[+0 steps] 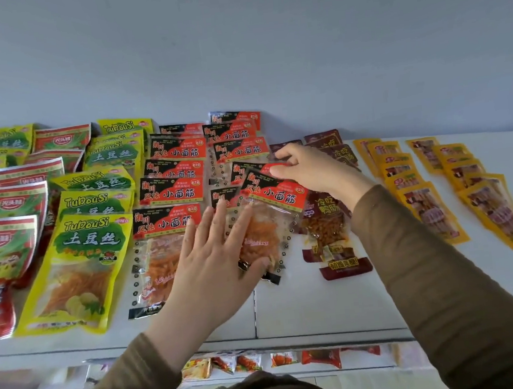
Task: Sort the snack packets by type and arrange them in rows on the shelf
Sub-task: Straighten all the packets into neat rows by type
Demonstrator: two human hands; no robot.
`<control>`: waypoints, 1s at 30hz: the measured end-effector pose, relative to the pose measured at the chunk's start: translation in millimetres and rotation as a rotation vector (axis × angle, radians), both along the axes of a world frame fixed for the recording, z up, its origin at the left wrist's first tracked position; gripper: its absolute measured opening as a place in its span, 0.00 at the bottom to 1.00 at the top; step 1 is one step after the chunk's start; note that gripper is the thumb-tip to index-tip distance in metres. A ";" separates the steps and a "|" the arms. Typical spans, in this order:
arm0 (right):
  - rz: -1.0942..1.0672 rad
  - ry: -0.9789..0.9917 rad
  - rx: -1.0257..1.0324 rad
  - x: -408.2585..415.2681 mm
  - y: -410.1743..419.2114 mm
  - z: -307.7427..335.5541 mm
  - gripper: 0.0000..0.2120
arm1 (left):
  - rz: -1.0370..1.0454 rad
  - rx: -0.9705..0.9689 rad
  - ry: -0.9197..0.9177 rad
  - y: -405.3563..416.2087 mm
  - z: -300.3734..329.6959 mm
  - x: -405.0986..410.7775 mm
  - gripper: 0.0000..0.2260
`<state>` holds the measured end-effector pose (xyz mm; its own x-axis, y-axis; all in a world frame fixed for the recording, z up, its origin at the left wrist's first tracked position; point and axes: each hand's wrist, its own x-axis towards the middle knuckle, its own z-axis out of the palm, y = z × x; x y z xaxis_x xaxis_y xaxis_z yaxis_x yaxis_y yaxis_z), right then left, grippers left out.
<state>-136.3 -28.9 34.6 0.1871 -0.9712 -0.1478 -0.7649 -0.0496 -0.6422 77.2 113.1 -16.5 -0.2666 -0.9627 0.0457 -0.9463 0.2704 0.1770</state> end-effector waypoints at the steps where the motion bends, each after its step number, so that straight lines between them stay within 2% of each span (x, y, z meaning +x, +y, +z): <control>1: -0.021 -0.022 -0.031 1.7 -0.5 -3.7 0.23 | -0.006 -0.010 -0.002 2.1 -1.8 -0.1 0.35; 5: -0.074 -0.073 -0.116 5.3 -1.5 -14.7 0.07 | -0.031 -0.083 -0.084 14.3 -3.1 -3.2 0.36; 10: -0.130 -0.088 -0.150 5.4 0.9 -16.5 0.03 | -0.033 -0.083 -0.113 26.2 -0.1 -5.8 0.40; 12: -0.128 -0.157 -0.132 10.8 2.5 -15.4 0.03 | -0.016 -0.054 -0.112 27.2 -0.4 -1.9 0.40; 16: -0.170 -0.471 -0.047 26.4 7.0 -14.2 0.05 | -0.049 -0.036 -0.138 27.1 -7.0 3.3 0.41; 18: -0.156 -0.547 0.029 38.2 10.8 -17.9 0.07 | -0.055 -0.042 -0.117 27.9 -12.0 4.0 0.40; 21: -0.086 -0.439 0.028 50.5 16.7 -22.8 0.20 | -0.041 -0.048 -0.083 29.5 -16.8 2.3 0.38; 23: -0.082 -0.380 -0.044 51.3 17.8 -23.6 0.26 | -0.051 -0.063 -0.074 29.6 -18.3 -0.7 0.38; 27: 0.019 -0.188 -0.226 51.0 18.1 -28.6 0.28 | -0.064 -0.096 -0.068 29.7 -18.5 -1.7 0.37; 30: -0.014 -0.205 -0.276 38.3 17.4 -27.6 0.29 | -0.071 -0.080 -0.094 31.6 -18.6 -1.4 0.38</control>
